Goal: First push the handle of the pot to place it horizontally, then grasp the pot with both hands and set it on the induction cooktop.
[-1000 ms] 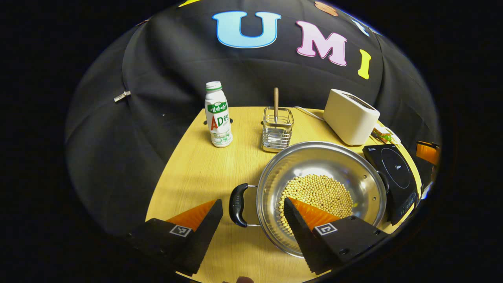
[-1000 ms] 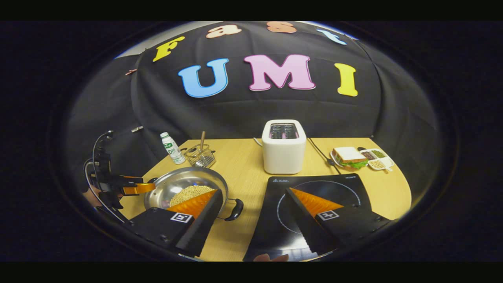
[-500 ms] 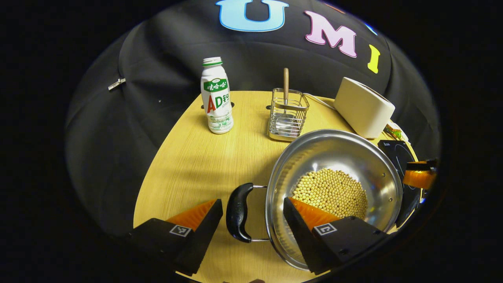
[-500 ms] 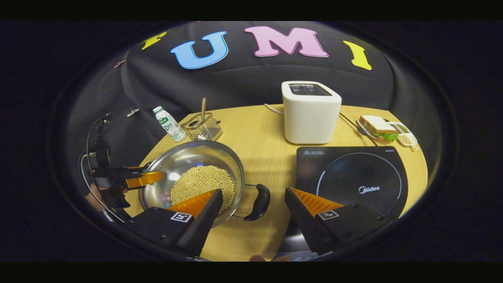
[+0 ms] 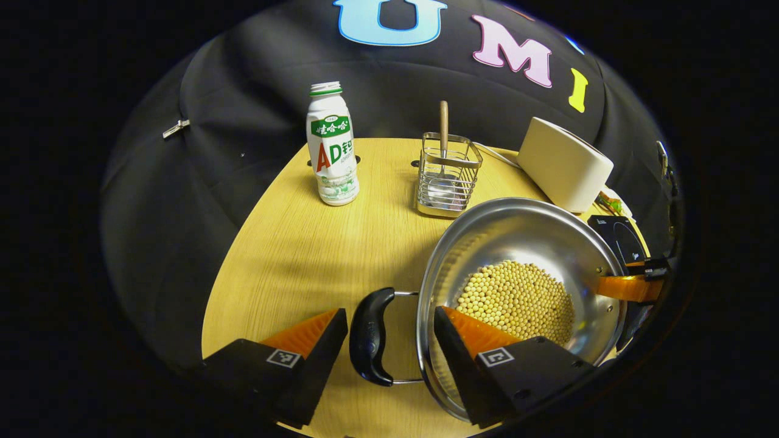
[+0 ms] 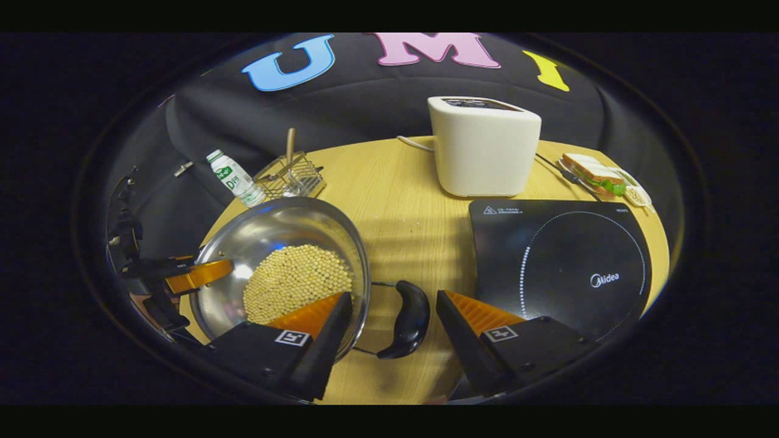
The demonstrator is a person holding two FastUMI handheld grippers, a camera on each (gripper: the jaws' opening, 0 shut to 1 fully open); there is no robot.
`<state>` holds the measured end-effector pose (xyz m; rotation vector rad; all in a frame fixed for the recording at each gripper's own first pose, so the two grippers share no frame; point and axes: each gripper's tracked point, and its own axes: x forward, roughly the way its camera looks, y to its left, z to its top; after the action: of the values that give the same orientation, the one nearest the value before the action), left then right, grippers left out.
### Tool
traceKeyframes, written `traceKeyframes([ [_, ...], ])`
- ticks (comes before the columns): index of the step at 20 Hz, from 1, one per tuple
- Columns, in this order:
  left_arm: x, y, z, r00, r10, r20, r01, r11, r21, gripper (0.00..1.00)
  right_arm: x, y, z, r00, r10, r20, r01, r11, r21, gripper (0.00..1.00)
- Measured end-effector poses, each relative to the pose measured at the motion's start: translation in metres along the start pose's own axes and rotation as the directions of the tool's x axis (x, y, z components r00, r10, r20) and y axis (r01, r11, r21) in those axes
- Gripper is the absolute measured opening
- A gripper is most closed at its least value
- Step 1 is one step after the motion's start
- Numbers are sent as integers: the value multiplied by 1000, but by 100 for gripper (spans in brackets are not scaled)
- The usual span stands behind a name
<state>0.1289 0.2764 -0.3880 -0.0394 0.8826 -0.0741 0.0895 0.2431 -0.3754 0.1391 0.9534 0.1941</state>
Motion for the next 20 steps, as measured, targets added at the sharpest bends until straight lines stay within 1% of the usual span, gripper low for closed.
traceKeyframes([
  [1,1,-1,-1,1000,-3,-2,3,1000,3,88,3,-1,0,1000,-11,2,11,1000,7,79],
  [2,1,-2,0,1000,-6,-1,6,1000,5,83,5,-1,0,1000,-24,2,24,1000,13,84],
  [3,3,-3,1,1000,-10,1,10,1000,7,82,8,-2,1,999,-36,3,36,999,20,82],
  [4,3,-4,2,1000,-13,1,13,1000,10,82,10,-3,0,999,-44,1,44,999,30,77],
  [5,4,-4,2,1000,-13,1,13,1000,13,81,12,-4,1,999,-51,0,51,998,36,66],
  [6,5,-4,2,1000,-11,1,11,1000,13,81,15,-4,1,998,-57,0,57,998,39,74],
  [7,6,-4,1,1000,-16,2,16,1000,9,80,17,-2,-2,999,-51,-6,51,998,43,74],
  [8,7,-5,2,1000,-18,5,18,1000,4,76,14,-2,-1,998,-59,-3,59,997,50,67],
  [9,5,-5,1,1000,-22,9,22,1000,1,75,18,-4,0,998,-62,-6,62,997,48,65],
  [11,3,-5,2,999,-36,22,36,999,-8,72,18,-1,1,999,-51,-11,51,998,46,63],
  [12,2,-6,2,999,-40,23,41,999,-11,69,16,-2,1,999,-51,-13,52,997,55,63],
  [14,-1,-6,0,999,-43,17,43,999,-24,64,14,-3,2,999,-43,-22,44,998,40,59],
  [17,-12,-6,4,999,-28,37,29,999,-37,61,6,0,9,999,-30,-16,30,999,27,58],
  [20,-35,-12,12,999,-17,39,19,998,-53,61,-14,1,22,1000,-8,-13,8,1000,4,58],
])
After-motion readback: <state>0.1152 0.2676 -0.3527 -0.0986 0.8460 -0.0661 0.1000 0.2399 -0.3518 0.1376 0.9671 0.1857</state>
